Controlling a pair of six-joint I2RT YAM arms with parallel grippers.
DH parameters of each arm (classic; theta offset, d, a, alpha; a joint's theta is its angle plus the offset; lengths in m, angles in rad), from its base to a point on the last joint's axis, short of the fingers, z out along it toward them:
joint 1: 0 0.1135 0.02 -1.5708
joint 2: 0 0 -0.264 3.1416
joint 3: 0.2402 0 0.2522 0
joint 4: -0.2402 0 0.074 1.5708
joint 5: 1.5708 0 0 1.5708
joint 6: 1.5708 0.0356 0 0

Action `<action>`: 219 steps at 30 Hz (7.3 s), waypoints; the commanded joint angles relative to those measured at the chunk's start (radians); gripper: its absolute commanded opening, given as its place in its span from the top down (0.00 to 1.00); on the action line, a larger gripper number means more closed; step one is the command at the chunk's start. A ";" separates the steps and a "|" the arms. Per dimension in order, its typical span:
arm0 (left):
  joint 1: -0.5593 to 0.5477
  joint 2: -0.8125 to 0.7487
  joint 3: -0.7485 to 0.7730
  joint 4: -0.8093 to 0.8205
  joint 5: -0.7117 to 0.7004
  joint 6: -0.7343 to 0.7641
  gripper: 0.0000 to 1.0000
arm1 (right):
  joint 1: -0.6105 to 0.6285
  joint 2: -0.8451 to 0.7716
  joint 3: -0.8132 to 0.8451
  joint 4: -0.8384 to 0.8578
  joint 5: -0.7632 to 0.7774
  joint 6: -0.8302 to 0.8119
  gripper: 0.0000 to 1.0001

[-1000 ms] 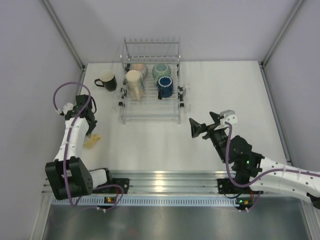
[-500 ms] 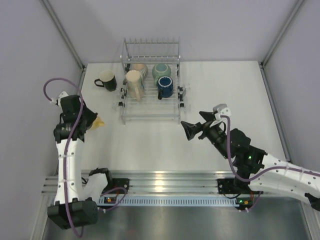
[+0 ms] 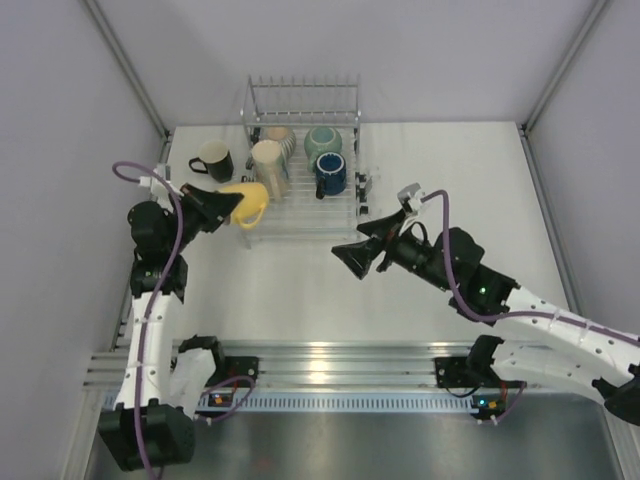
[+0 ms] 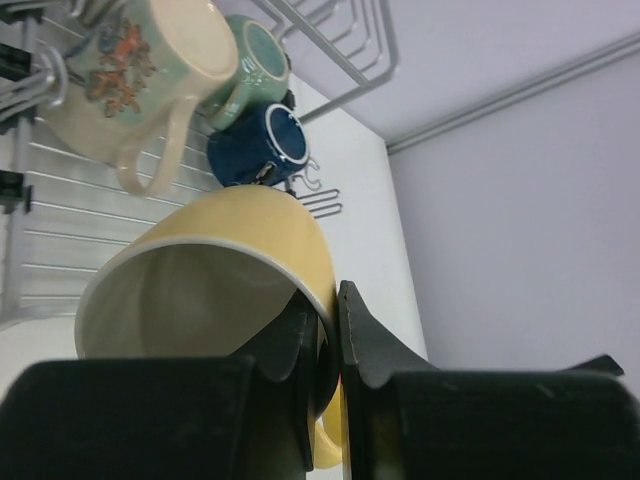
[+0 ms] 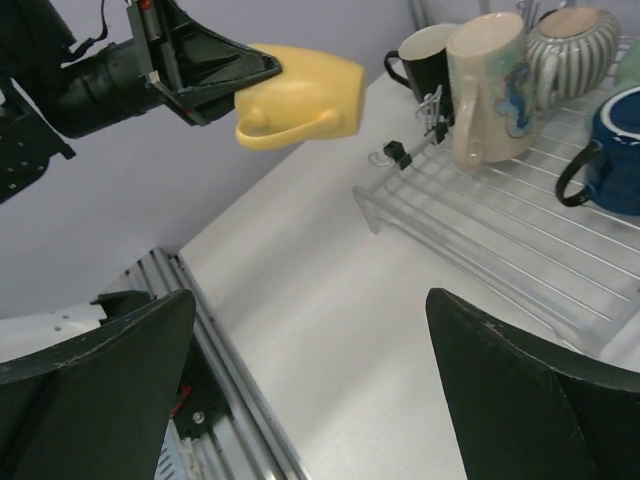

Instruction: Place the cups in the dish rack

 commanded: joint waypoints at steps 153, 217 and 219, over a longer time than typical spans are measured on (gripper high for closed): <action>0.089 0.299 0.017 -0.096 -0.185 0.155 0.04 | -0.095 1.009 0.917 -0.364 -0.137 -0.741 0.71; 0.021 1.342 1.058 -0.289 -0.365 0.886 0.49 | -0.092 -0.096 0.098 -0.301 -0.036 -0.206 0.00; 0.021 1.329 1.043 -0.289 -0.380 0.849 0.59 | -0.092 -0.099 0.097 -0.301 -0.036 -0.207 0.01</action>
